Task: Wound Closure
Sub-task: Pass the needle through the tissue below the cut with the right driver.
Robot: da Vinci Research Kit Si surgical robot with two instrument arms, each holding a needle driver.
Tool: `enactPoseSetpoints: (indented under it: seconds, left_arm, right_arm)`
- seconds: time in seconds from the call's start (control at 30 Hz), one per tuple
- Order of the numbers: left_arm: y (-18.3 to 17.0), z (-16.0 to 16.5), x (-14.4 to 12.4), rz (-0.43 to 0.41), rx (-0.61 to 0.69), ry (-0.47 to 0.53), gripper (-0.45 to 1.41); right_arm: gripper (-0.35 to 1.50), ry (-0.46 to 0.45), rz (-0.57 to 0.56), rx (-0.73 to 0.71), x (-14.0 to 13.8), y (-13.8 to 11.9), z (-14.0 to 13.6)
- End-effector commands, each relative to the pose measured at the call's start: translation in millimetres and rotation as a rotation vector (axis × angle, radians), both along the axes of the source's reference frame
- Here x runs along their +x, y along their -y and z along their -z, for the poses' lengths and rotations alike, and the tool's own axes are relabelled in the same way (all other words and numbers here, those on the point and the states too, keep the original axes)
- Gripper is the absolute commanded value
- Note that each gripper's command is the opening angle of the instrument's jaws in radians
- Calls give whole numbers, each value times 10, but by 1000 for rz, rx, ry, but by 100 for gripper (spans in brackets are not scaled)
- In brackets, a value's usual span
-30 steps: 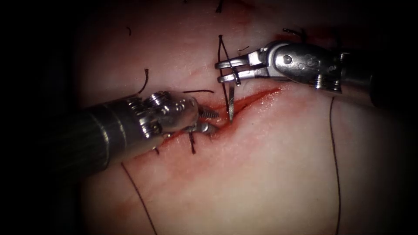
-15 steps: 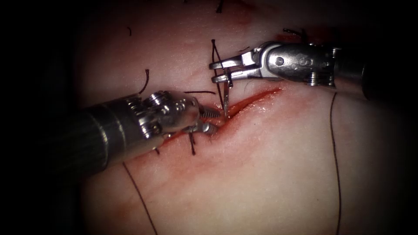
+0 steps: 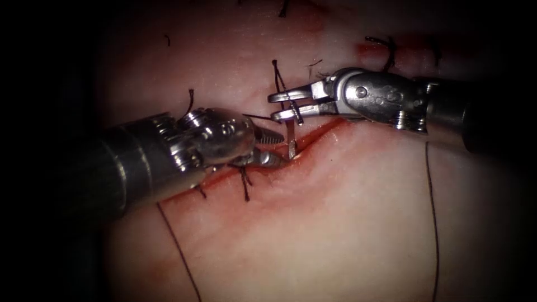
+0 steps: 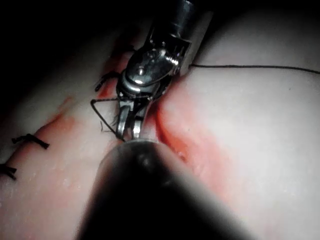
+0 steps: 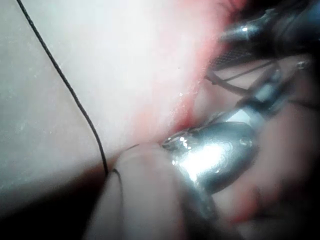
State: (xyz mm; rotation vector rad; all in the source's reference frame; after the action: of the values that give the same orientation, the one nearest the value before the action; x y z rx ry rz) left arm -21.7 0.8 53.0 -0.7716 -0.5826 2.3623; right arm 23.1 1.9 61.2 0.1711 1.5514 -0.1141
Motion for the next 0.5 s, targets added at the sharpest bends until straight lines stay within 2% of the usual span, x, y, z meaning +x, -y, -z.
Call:
enactPoseSetpoints:
  seconds: [0.03, 0.07, 0.17, 0.23, 0.33, 0.4, 0.5]
  left_arm:
    - [-7, 4, -5, -2, -20, 4, 58]
    - [-7, 4, -5, -2, -20, 4, 58]
    - [-8, 49, 0, 8, -75, -16, 55]
    - [-6, 55, 1, 6, -88, -21, 55]
    - [8, 71, 2, 27, -100, -21, 51]
    - [28, 75, 2, 42, -98, -17, 46]
    - [38, 75, -3, 45, -94, -17, 45]
  right_arm:
    - [-35, 9, 1, 6, 5, -6, -4]
    - [-35, 9, 1, 6, 5, -6, -4]
    - [-35, 17, 50, 5, 3, -4, -4]
    - [-35, 15, 61, 5, 3, -4, -4]
    - [-35, 1, 70, -89, 3, -3, -4]
    - [-35, -5, 73, -112, 5, -2, -4]
    - [-35, -12, 83, -117, 6, 0, -3]
